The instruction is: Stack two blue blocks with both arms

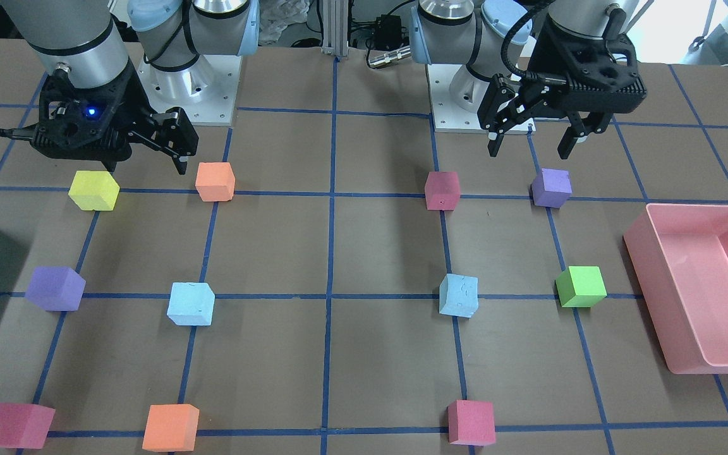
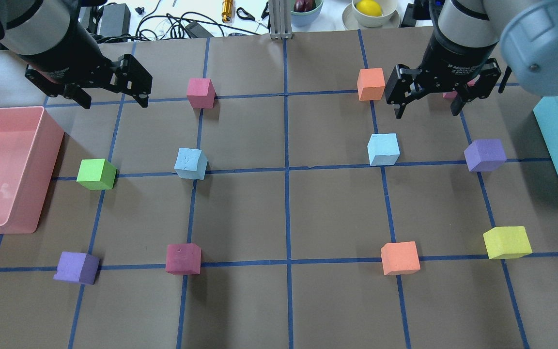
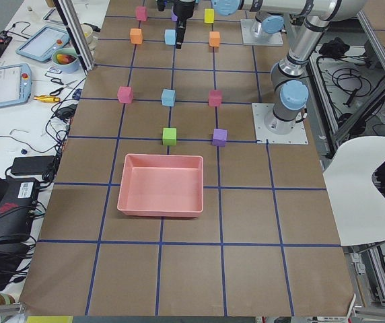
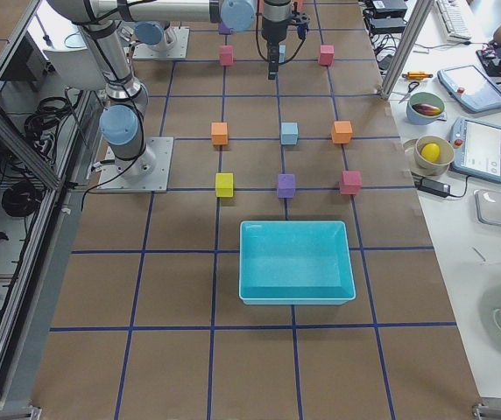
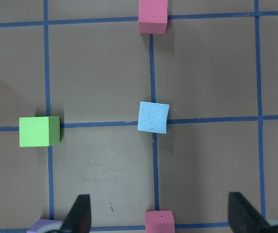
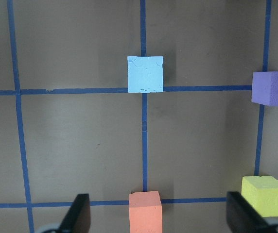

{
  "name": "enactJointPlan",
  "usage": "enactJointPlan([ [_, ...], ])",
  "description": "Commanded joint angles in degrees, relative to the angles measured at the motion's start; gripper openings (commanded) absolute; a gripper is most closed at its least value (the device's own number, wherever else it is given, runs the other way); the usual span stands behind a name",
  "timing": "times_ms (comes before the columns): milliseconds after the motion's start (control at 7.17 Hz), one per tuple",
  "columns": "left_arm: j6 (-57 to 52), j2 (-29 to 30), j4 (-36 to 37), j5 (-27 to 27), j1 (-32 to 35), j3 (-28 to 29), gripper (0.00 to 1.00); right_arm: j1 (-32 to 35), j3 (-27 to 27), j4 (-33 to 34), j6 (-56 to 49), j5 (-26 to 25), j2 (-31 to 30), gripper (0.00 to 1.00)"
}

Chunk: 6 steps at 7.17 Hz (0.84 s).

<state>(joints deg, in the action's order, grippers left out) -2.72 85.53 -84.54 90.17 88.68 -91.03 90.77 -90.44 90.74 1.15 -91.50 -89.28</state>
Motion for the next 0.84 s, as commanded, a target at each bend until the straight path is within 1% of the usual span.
enactJointPlan([
  [0, -0.1, -0.1, -0.1, 0.1, 0.0, -0.2, 1.00, 0.0, 0.0, 0.0, 0.0, 0.0, 0.0, 1.00],
  [698, 0.0, 0.0, 0.0, 0.0, -0.3, 0.2, 1.00, -0.5, -0.3, 0.7, 0.0, -0.2, 0.4, 1.00],
])
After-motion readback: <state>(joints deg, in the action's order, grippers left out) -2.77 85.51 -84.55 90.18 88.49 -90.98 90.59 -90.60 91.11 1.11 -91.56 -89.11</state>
